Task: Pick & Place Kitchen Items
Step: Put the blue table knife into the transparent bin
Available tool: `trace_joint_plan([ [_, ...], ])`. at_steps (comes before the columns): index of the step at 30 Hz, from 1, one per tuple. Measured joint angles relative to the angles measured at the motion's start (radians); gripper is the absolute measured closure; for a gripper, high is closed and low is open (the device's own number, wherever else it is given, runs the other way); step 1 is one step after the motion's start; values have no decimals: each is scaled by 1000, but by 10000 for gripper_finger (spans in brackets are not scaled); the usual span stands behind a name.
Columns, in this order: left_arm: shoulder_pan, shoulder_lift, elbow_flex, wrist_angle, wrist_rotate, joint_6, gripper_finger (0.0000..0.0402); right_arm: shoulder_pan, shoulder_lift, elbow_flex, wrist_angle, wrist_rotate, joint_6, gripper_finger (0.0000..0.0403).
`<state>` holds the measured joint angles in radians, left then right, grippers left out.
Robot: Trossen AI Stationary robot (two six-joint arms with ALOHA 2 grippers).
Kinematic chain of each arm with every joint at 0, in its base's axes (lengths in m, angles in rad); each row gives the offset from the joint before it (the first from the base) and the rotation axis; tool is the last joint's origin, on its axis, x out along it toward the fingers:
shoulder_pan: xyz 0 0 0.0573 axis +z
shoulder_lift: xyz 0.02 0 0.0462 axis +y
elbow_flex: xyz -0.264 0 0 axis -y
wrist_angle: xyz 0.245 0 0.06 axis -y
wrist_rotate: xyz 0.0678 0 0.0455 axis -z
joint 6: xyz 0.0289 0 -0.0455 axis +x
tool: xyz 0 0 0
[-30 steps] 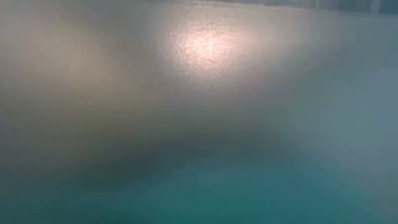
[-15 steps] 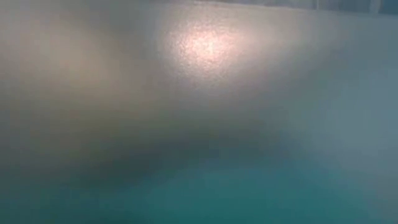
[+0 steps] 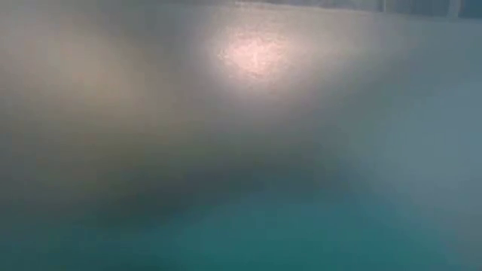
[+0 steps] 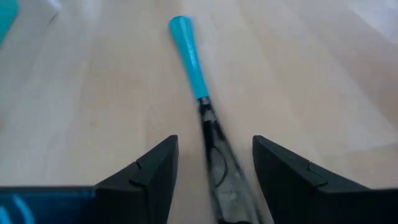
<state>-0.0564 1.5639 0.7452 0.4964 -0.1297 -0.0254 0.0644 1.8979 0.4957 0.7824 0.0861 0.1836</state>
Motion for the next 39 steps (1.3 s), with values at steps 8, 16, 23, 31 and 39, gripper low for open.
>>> trace_joint_plan([
  [8, -3, 0, 0, 63, 0, 46, 299, 4, -65, -2, -84, -43, 10, 196],
  [16, -3, 0, 0, 63, -3, 47, 299, 8, -64, 6, -177, 97, -78, 196],
  [23, -3, 0, 0, 75, -3, 48, 299, 6, -60, 6, -171, 109, -108, 196],
  [31, -3, 0, 0, 81, -3, 48, 299, 1, -27, 1, -97, 64, -79, 196],
  [39, -3, 0, 0, 84, -3, 48, 299, -3, 3, 2, -56, 83, -59, 237],
])
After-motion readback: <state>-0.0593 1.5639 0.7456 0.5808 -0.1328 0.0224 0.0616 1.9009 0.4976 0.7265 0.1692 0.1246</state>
